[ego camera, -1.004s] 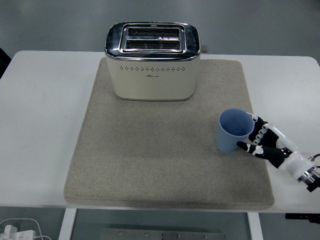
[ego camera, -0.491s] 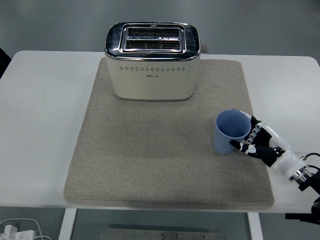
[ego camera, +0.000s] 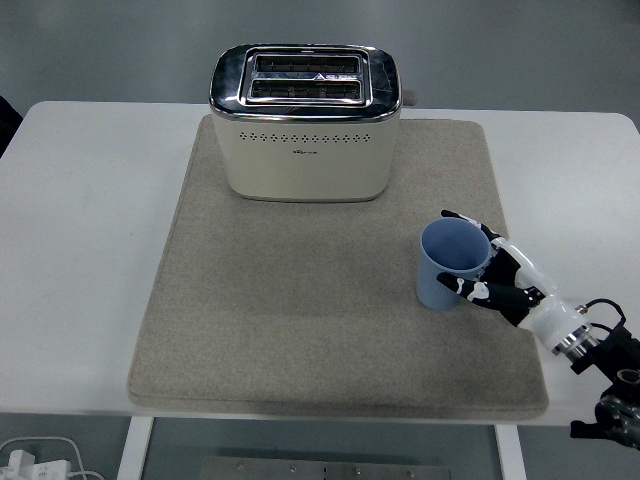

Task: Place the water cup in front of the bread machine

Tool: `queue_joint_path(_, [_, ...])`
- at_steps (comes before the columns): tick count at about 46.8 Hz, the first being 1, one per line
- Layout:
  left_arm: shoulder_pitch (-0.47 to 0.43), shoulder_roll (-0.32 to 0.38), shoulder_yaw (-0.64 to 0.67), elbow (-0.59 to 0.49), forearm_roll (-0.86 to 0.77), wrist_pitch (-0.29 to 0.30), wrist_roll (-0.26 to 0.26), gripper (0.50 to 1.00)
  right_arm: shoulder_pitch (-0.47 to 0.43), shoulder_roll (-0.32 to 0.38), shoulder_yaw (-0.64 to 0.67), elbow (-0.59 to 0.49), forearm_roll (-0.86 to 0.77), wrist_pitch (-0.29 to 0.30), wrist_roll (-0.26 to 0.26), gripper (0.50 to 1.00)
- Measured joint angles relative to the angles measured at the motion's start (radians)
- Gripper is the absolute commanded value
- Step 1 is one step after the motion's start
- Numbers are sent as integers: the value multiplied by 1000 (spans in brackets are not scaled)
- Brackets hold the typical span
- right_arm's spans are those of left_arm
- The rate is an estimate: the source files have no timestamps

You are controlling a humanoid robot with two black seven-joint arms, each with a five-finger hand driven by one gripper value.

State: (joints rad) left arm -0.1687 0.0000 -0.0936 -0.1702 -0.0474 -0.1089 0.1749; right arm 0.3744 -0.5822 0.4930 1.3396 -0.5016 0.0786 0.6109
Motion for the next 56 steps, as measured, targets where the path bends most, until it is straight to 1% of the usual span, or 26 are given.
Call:
queue_joint_path(8, [0, 0, 0, 1, 0, 0, 0, 1000, 0, 29, -9, -9, -6, -1, 0, 905])
queue_joint_path(22, [0, 0, 0, 3, 0, 0, 0, 1000, 0, 41, -10, -11, -14, -3, 0, 905])
queue_joint_path(34, [0, 0, 1, 2, 0, 0, 0, 1000, -3, 67, -11, -10, -15, -4, 0, 901])
queue_joint_path(35, [0, 0, 1, 2, 0, 0, 0, 1000, -3, 70, -11, -10, -15, -4, 0, 891])
queue_joint_path(44, [0, 0, 0, 2, 0, 0, 0, 1000, -2, 74, -13, -8, -28, -21, 0, 748])
queue_joint_path(48, [0, 0, 0, 2, 0, 0, 0, 1000, -2, 74, -13, -8, -44, -25, 0, 648])
queue_joint_path(51, [0, 0, 0, 2, 0, 0, 0, 1000, -2, 74, -12, -7, -47, -25, 0, 586])
queue_joint_path(56, [0, 0, 0, 3, 0, 0, 0, 1000, -1, 75, -12, -6, -48, -32, 0, 545])
